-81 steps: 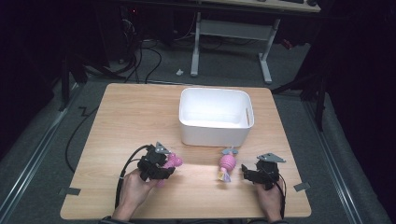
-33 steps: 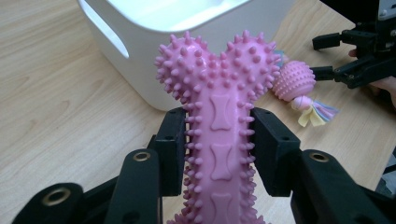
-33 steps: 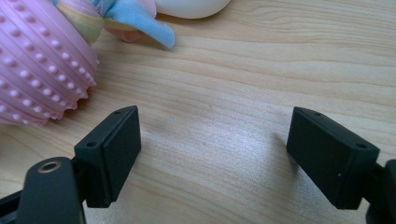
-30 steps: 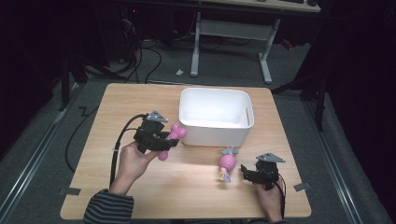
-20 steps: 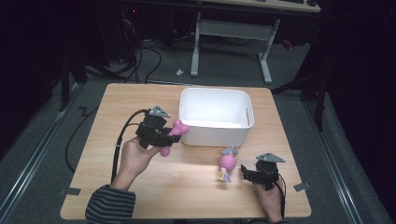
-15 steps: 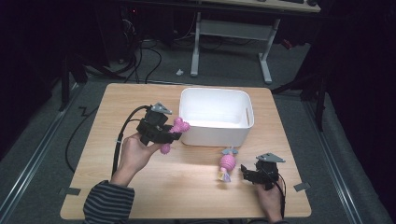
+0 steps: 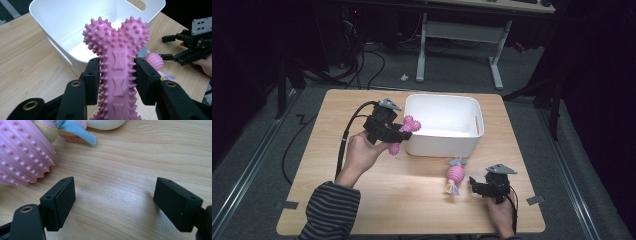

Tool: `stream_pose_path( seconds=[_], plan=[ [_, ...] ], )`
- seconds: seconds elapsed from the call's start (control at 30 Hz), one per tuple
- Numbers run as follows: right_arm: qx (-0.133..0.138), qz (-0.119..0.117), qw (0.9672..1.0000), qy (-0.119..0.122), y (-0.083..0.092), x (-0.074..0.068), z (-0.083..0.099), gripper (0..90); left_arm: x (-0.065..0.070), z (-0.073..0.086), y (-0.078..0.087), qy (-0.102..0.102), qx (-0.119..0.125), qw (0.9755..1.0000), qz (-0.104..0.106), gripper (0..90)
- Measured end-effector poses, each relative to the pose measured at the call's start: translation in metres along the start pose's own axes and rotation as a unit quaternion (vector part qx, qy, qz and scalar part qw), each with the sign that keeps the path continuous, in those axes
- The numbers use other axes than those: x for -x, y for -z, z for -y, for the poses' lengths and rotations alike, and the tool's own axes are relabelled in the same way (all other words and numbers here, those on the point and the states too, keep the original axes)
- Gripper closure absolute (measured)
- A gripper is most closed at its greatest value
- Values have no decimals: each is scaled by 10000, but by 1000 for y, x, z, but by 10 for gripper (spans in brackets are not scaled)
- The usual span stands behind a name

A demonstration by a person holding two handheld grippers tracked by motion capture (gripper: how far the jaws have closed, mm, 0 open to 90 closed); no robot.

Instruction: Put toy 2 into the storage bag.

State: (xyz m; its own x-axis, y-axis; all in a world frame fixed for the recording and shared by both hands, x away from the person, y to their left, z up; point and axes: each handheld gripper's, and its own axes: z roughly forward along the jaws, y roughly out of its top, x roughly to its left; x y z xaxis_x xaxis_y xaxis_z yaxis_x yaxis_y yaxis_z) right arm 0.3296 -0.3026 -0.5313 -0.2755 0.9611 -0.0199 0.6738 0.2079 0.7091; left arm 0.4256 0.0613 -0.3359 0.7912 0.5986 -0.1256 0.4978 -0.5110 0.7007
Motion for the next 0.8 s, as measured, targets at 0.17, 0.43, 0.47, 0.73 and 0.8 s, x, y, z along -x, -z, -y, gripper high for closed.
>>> stream_pose_path(
  seconds=[0.17, 0.43, 0.47, 0.73, 0.8],
  plan=[
    [-5, -10, 10000, 4, 0, 0, 0, 179, 0, -7, -6, -17, -53, 10000, 25, 585],
    [-9, -25, 10000, 12, 0, -1, 0, 181, -1, -19, -11, -65, -4, 10000, -28, 585],
    [-12, -27, 10000, 12, 0, -1, 0, 181, -1, -20, -12, -49, 12, 10000, -4, 584],
    [-6, -36, 10000, 27, 0, -1, 0, 181, -2, -26, -23, -119, -99, 9999, 19, 585],
    [-3, -33, 10000, 33, 0, -1, 0, 181, -2, -28, -24, -112, -109, 9999, 25, 584]
  ],
)
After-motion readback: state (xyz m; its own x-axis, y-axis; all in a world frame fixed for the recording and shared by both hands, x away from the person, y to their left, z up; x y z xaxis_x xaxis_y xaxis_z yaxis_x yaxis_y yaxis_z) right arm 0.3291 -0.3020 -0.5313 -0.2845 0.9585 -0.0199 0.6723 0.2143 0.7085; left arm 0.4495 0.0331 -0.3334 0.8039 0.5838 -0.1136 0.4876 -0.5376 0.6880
